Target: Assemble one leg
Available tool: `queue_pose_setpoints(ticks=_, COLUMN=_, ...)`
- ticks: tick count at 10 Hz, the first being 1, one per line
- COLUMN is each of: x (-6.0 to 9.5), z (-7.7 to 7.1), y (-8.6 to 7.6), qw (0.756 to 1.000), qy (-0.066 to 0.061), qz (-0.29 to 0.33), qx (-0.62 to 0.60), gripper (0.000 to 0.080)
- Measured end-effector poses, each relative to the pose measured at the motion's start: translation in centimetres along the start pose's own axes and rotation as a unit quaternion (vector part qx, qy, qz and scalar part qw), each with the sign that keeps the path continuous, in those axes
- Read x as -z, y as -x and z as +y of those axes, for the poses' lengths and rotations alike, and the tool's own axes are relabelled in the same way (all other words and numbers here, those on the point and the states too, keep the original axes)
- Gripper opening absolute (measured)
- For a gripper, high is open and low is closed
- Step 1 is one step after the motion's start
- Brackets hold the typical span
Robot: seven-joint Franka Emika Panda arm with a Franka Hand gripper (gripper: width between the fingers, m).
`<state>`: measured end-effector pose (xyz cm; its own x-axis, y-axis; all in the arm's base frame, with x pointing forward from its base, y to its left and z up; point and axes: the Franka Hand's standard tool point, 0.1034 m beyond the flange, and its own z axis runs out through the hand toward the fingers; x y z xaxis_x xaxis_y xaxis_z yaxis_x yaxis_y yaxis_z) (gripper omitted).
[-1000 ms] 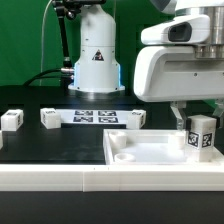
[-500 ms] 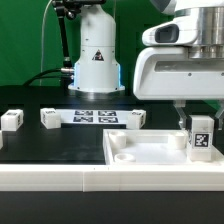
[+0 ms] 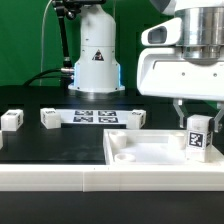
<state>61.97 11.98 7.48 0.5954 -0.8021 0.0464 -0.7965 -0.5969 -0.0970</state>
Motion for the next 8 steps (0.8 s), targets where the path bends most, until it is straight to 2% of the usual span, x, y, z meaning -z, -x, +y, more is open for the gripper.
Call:
queue_pose_setpoints(ticks=3, x=0.03, z=0.1, y=-0.39, qw=0.997, qy=-0.006, qz=-0.008, qx=-0.08, gripper=0.0291)
queue_pose_setpoints(ticks=6, x=-0.02, z=0.04, y=-0.17, qw=0.992, qy=-0.007, qz=-0.012, qx=-0.125, gripper=0.0313)
queue_pose_setpoints(ticks=7, x=-0.02, z=0.02, y=-0.15, qw=0.994, qy=-0.007, qz=-0.011, qx=-0.104, gripper=0.0494)
queue_pose_setpoints(ticks=8, x=-0.03, z=-0.06, y=0.03, qw=0.996, qy=-0.008, qz=-0.012, qx=-0.09, gripper=0.0494)
